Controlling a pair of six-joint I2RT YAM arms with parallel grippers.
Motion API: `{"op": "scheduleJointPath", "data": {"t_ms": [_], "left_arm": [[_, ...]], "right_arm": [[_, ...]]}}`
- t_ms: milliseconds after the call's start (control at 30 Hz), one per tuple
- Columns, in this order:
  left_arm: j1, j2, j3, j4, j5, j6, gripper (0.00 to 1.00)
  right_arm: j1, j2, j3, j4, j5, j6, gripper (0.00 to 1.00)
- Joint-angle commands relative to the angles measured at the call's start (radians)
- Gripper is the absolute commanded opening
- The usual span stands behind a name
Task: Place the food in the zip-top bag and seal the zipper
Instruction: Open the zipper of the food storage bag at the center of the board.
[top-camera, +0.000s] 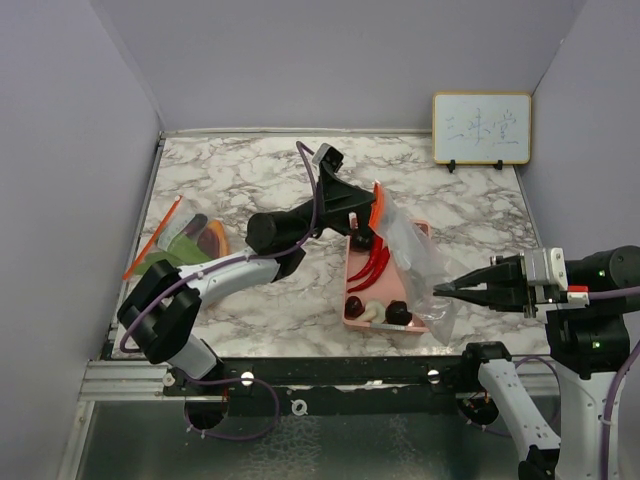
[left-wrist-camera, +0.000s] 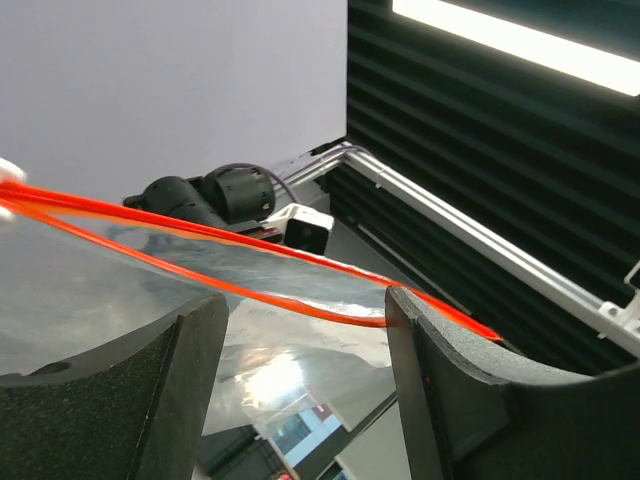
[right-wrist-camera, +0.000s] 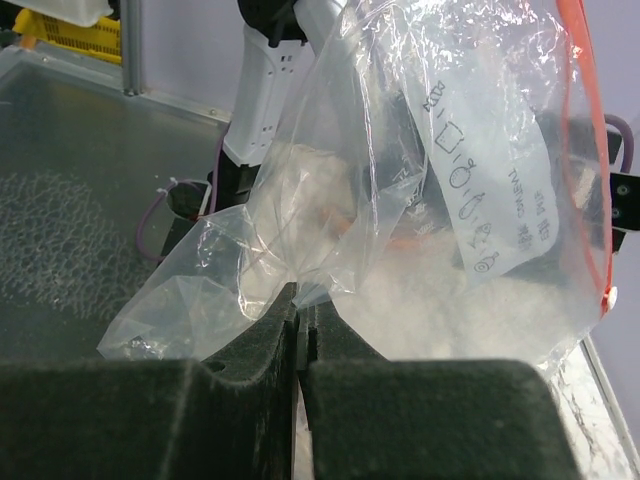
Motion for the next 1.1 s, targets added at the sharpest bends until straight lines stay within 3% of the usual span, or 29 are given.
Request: {"op": "scheduleJointPath", "data": {"t_ms": [0, 133, 233, 333, 500, 567, 700, 767, 800, 867, 900, 967, 1067], "left_arm": [[-0.006, 0.026, 0.015, 0.011, 0.085, -0.102, 0.59], [-0.006, 0.034, -0.010, 0.049, 0.071, -0.111, 0.39], [-0.006, 0.047, -0.022, 0.089, 0.064, -0.117, 0.04], [0.004, 0.060, -0.041, 0.143, 0.066, -0.118, 0.00], [0.127, 0.034, -0.140, 0.086, 0.167, -0.011, 0.00], [0.204, -0.012, -0.193, -0.006, 0.223, 0.069, 0.00], [0.337, -0.136, -0.161, -0.434, 0.412, 0.383, 0.00], [0.360, -0.194, -0.029, -0.874, 0.459, 0.703, 0.00], [0.363, -0.211, 0.075, -1.142, 0.442, 0.932, 0.00], [0.360, -0.218, 0.285, -1.761, 0.283, 1.345, 0.00], [0.356, -0.218, 0.368, -1.918, 0.177, 1.490, 0.00], [0.355, -0.230, 0.467, -2.110, 0.005, 1.662, 0.00], [0.354, -0.270, 0.457, -2.217, -0.126, 1.773, 0.00]], "right_arm": [[0.005, -0.015, 0.017, -0.042, -0.158, -0.025, 0.02], [0.005, -0.015, 0.015, -0.048, -0.155, -0.031, 0.02], [0.005, -0.015, 0.013, -0.054, -0.127, -0.032, 0.02], [0.005, -0.016, 0.003, -0.058, -0.029, -0.020, 0.05], [0.005, -0.011, -0.027, -0.009, 0.310, 0.077, 0.46], [0.005, 0.021, -0.006, -0.066, 0.468, 0.081, 0.62], [0.005, 0.115, 0.042, -0.150, 0.588, 0.096, 0.65], [0.004, 0.146, 0.030, -0.136, 0.549, 0.115, 0.66], [0.005, 0.158, 0.019, -0.120, 0.533, 0.128, 0.66], [0.005, 0.183, 0.004, -0.097, 0.509, 0.144, 0.66], [0.005, 0.197, 0.002, -0.094, 0.511, 0.151, 0.66], [0.005, 0.233, 0.002, -0.088, 0.519, 0.167, 0.66], [0.006, 0.296, -0.004, -0.053, 0.530, 0.228, 0.66]]}}
